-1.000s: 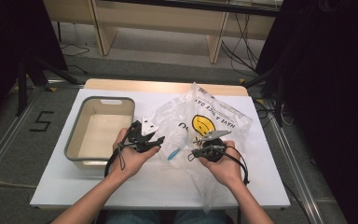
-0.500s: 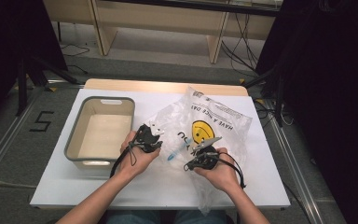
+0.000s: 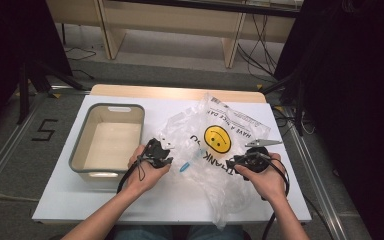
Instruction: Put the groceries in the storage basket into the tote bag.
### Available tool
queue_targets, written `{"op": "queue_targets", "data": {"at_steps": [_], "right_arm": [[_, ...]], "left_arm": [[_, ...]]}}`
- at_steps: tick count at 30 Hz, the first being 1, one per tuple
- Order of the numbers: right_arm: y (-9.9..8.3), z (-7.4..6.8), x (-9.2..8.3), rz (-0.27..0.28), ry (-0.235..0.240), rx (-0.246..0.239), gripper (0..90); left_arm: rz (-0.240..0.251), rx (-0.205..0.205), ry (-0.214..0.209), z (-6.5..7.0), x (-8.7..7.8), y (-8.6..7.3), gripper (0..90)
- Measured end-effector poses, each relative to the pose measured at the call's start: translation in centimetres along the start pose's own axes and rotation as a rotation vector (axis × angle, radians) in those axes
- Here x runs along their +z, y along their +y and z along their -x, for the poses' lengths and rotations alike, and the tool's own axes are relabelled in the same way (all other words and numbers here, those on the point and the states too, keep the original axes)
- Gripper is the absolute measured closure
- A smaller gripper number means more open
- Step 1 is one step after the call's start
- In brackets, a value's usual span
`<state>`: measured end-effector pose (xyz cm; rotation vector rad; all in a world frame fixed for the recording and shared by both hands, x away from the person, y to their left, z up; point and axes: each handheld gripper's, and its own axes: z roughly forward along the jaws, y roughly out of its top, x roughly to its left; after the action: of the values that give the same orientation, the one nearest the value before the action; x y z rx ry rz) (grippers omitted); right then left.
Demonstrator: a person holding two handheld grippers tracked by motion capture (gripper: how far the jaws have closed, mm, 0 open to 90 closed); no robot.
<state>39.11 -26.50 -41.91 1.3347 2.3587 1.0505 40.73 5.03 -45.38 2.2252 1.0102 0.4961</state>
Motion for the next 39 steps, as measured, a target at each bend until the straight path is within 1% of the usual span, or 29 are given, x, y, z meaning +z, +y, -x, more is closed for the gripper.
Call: {"op": "queue_targets", "data": {"at_steps": [2, 3, 8, 11, 14, 17, 21, 24, 29, 30, 32, 39], "right_arm": [[-0.4, 0.4, -0.1, -0.026, -0.033, 0.000, 55.4], [-0.6, 0.6, -0.2, -0.030, -0.046, -0.001, 55.0], [-1.4, 1.2, -0.8, -0.028, -0.072, 0.028, 52.6], [-2.1, 1.4, -1.1, -0.033, -0.087, 0.039, 51.6], [-2.8, 1.6, -1.4, -0.027, -0.106, 0.050, 50.2], [-3.5, 1.7, -1.8, -0.027, -0.107, 0.072, 49.7], [-4.3, 1.9, -2.3, -0.030, -0.120, 0.087, 48.6], [-4.7, 2.3, -2.7, -0.029, -0.137, 0.108, 47.7], [-5.4, 2.9, -3.0, -0.036, -0.170, 0.157, 46.0], [-5.5, 2.9, -3.0, -0.041, -0.175, 0.174, 45.8], [-5.7, 3.1, -2.9, -0.053, -0.178, 0.186, 45.7], [-5.9, 3.2, -2.6, -0.057, -0.184, 0.200, 44.2]], "left_arm": [[0.022, 0.017, -0.013, 0.1, -0.2, -0.1, 68.1], [0.036, 0.023, -0.021, 0.2, -0.4, -0.2, 65.9], [0.088, 0.014, -0.048, 0.5, -1.3, -0.5, 54.6], [0.099, 0.025, -0.070, 0.8, -1.6, -0.8, 48.9], [0.113, 0.016, -0.094, 1.3, -1.8, -1.2, 43.4], [0.120, 0.021, -0.101, 1.6, -2.0, -1.7, 39.8], [0.118, 0.027, -0.099, 1.9, -2.1, -2.2, 38.5], [0.115, 0.027, -0.102, 1.9, -2.2, -2.6, 38.6], [0.115, 0.029, -0.102, 1.9, -2.4, -2.9, 39.0], [0.115, 0.028, -0.099, 1.9, -2.4, -2.9, 39.0], [0.114, 0.029, -0.097, 1.9, -2.3, -3.0, 39.2], [0.116, 0.029, -0.096, 1.9, -2.4, -3.1, 39.4]]}}
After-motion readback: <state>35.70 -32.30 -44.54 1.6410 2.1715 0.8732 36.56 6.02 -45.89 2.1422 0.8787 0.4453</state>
